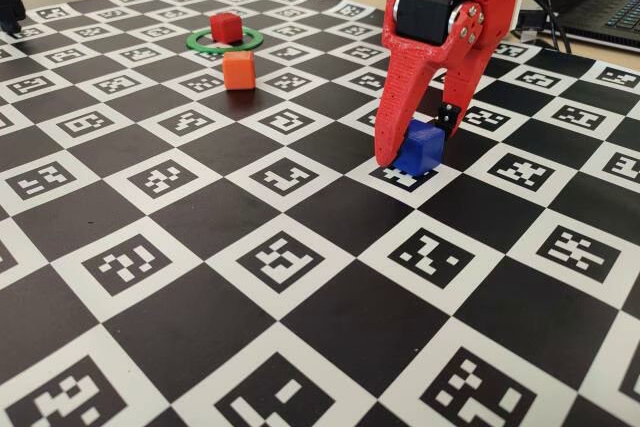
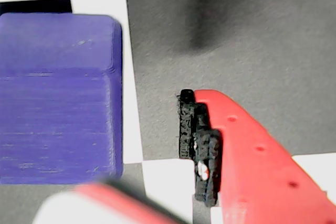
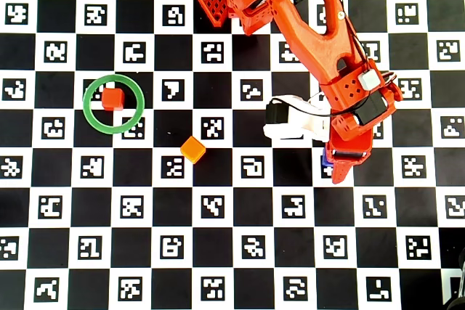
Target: Grab the red cube then put it in the green circle then put the blue cube on top and finally the orange cube on top
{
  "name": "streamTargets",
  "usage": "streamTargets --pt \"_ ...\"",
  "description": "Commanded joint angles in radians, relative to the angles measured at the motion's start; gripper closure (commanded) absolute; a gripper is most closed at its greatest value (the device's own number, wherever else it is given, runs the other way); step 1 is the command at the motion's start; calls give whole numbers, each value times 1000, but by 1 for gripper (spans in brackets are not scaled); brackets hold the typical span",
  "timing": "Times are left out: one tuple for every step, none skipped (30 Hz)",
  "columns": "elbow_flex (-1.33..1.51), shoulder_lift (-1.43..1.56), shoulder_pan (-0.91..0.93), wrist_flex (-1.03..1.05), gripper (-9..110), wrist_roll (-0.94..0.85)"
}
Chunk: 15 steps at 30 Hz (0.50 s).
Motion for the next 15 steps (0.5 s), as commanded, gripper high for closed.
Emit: streamTargets --pt "-31 17 11 -5 63 0" --pt "-31 17 11 -5 63 0" --pt "-32 17 11 -6 63 -2" --pt "-32 17 11 -8 63 -2" --pt "-32 17 12 -9 64 -2" --pt "-32 17 14 -12 65 3" --pt "-32 15 15 -15 66 6" --pt "-32 14 20 -20 67 9" --pt "-32 14 21 -23 68 9" --pt "-32 12 25 -26 70 9" --pt "-32 11 25 -28 70 9" --pt "-32 9 25 -28 70 8" --pt "-32 9 25 -28 71 6" --pt "-32 9 25 -28 72 6" --pt "-32 8 26 -29 72 5"
